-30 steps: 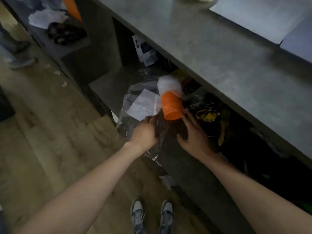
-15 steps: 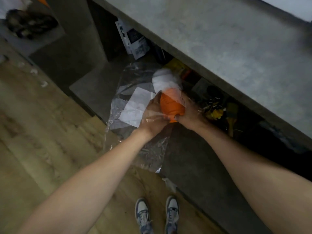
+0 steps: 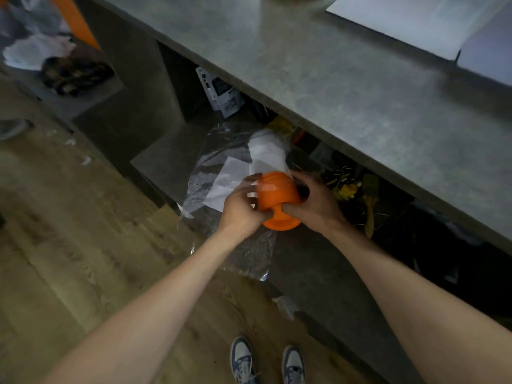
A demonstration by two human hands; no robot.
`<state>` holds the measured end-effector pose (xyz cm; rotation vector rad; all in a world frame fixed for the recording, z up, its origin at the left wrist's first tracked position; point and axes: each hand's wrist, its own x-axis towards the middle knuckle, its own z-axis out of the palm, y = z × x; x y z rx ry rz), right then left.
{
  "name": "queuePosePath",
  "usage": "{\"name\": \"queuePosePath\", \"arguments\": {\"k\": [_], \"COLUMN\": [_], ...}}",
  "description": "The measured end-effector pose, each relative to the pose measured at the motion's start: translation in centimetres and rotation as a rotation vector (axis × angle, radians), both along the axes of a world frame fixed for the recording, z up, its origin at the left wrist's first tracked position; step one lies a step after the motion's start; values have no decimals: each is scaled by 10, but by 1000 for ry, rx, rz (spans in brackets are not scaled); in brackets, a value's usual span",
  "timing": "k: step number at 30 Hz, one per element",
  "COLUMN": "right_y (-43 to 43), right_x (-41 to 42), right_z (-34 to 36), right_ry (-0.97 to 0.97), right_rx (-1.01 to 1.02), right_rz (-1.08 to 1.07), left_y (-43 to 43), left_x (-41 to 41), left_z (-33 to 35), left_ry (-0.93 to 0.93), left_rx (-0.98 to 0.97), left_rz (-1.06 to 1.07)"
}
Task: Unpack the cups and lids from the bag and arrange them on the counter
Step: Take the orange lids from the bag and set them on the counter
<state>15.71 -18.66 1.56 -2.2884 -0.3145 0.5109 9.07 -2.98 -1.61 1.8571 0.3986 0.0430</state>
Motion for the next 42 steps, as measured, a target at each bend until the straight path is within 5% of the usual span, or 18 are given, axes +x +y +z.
{"name": "queuePosePath", "arguments": {"k": [7,13,24,34,42], "right_y": [-22,-55,-125,-221,-375], "right_x": [-32,-72,-140,-205,-261], "right_z": [25,64,162,256,275], "right_ry": [329,503,285,111,-102], "right_rx": [317,332,487,529,642], "right_rz": [-187,-206,-235,-351,-301], "left_y": [-18,-67,-137,-220,-359], "left_x": [-41,-80,-141,-179,-178], "left_z": [45,91,199,278,309], "left_ry": [188,226,191,-224,-277], "left_rx": [-346,-337,-355,260,170], "left_rz": [84,34,-101,-466,-656]}}
